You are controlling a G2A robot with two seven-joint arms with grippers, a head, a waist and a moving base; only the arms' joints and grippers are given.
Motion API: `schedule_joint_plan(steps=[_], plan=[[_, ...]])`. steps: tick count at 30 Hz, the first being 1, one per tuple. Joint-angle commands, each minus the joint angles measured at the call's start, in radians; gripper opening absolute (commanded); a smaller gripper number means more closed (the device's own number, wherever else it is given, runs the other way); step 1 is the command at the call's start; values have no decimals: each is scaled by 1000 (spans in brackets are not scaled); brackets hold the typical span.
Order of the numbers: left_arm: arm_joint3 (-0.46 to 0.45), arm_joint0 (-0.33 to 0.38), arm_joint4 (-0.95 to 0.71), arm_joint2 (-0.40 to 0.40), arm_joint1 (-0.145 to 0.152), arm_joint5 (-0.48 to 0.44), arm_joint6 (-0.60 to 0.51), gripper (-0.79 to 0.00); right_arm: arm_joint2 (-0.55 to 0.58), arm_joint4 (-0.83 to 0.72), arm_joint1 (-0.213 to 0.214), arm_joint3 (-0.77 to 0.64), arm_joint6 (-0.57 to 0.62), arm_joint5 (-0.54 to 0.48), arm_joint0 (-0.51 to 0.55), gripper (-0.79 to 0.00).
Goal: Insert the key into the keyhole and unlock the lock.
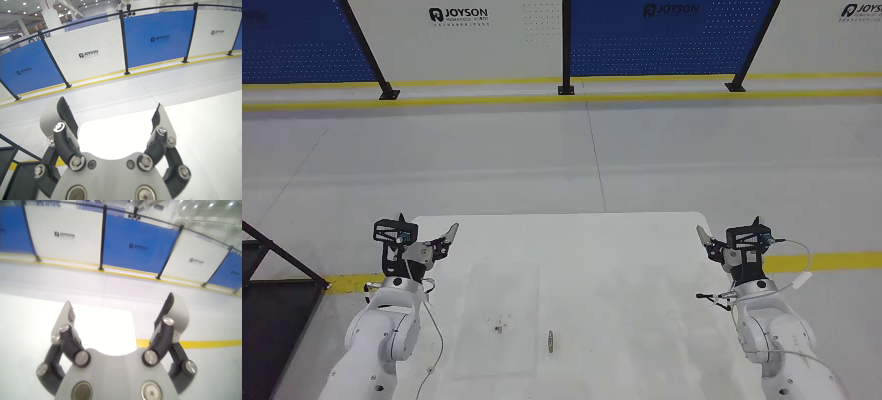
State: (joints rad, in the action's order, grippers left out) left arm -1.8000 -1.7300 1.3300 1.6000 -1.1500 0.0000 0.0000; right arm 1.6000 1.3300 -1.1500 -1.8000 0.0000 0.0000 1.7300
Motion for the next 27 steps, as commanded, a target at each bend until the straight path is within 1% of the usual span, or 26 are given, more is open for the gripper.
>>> schedule_joint_plan(steps=[1, 12, 13, 15, 16, 18, 21, 22, 23, 24, 25, 27], plan=[[0, 0, 0, 0, 0, 0, 0, -1, 0, 0, 0, 0, 0, 0, 0, -1], [0, 0, -3, 0, 0, -5, -1, 0, 0, 0, 0, 0, 0, 0, 0, 0], [-3, -1, -7, 0, 0, -15, -4, 0, 0, 0, 0, 0, 0, 0, 0, 0], [-28, -16, -56, 20, 4, -98, -35, 0, 0, 0, 0, 0, 0, 0, 0, 0], [-44, -30, -48, 41, 8, -133, -51, 0, 0, 0, 0, 0, 0, 0, 0, 0], [-95, -94, -29, 71, 14, -194, -69, 0, 0, 0, 0, 0, 0, 0, 0, 0], [-191, -226, -95, 108, 19, -327, -136, 0, 0, 0, 0, 0, 0, 0, 0, 0], [-222, -270, -140, 121, 22, -382, -186, 0, 0, 0, 0, 0, 0, 0, 0, 0], [-260, -307, -127, 140, 26, -426, -246, 0, 0, 0, 0, 0, 0, 0, 0, 0], [-287, -342, -119, 154, 28, -438, -298, 0, 0, 0, 0, 0, 0, 0, 0, 0], [-315, -372, -133, 151, 29, -447, -368, 0, 0, 0, 0, 0, 0, 0, 0, 0], [-374, -409, -96, 140, 34, -478, -493, 0, 0, 0, 0, 0, 0, 0, 0, 0]])
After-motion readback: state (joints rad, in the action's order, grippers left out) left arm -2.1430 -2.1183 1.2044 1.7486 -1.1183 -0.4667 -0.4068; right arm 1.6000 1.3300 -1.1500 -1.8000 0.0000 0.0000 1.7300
